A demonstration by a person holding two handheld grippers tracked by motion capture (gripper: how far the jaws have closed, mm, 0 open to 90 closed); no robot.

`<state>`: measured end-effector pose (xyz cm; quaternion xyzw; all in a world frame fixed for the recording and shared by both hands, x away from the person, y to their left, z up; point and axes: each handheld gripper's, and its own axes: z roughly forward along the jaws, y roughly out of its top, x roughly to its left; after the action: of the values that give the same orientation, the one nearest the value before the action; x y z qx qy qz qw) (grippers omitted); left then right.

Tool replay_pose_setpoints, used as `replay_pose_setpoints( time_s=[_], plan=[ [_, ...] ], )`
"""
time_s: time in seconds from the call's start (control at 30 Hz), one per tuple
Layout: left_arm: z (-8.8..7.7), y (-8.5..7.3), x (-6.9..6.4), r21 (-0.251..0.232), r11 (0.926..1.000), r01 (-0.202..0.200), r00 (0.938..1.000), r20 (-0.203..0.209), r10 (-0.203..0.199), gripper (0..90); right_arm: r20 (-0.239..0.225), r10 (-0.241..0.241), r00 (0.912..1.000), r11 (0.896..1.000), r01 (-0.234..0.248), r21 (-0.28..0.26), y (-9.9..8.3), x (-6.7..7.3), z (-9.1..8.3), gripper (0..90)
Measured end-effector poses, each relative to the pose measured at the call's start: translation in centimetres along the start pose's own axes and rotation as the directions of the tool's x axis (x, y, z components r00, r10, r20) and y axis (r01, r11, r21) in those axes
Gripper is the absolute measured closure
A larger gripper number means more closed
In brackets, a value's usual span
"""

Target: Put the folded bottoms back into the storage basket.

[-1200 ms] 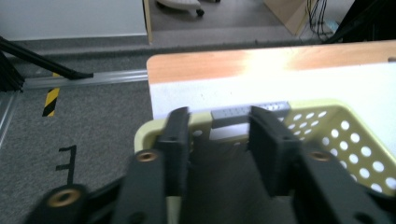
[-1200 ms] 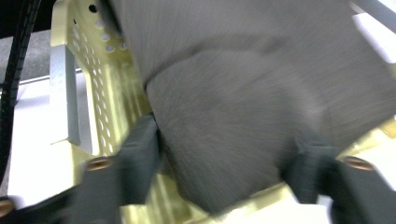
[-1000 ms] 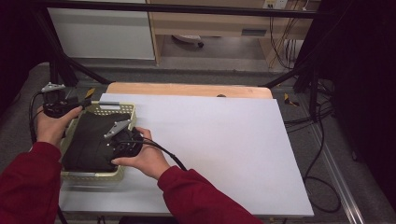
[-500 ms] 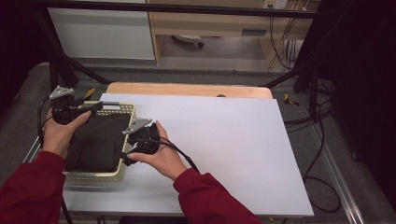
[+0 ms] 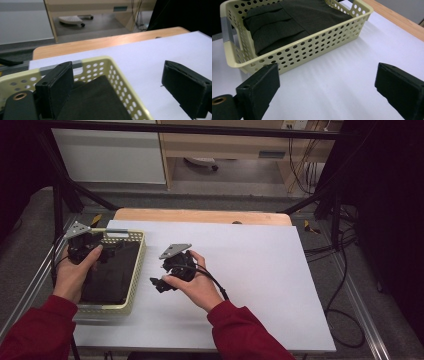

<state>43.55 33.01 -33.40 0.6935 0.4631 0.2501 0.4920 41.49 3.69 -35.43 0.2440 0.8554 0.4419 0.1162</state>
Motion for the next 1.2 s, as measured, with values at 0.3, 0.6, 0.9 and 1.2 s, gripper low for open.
replay_pose_setpoints(
  time_s=[0.3, 0.6, 0.9, 1.2],
  plan=[
    [-0.9, -0.8, -1.4, -0.039, 0.9990, 0.022, 0.9989, 0.043, -0.020, 9.4, 0.022, 0.041, 0.9989, 0.999, -0.040, -0.026, -0.6, -2.1, -2.0, 4.6],
    [-2.2, -1.6, -3.2, -0.068, 0.9970, 0.037, 0.9978, 0.057, -0.033, 7.1, 0.058, 0.063, 0.9963, 0.998, -0.061, -0.034, -0.8, -4.0, -4.4, 6.7],
    [-3.0, -3.8, -4.9, -0.075, 0.9947, 0.070, 0.9958, 0.063, -0.066, 7.1, 0.153, 0.043, 0.9874, 0.996, -0.030, -0.081, -1.0, -5.2, -7.2, 5.2],
    [-3.5, -5.7, -6.2, -0.092, 0.9936, 0.066, 0.9971, 0.043, -0.062, 7.3, 0.193, 0.104, 0.9757, 0.987, -0.078, -0.137, -1.1, -5.5, -10.5, 4.0]
  ],
)
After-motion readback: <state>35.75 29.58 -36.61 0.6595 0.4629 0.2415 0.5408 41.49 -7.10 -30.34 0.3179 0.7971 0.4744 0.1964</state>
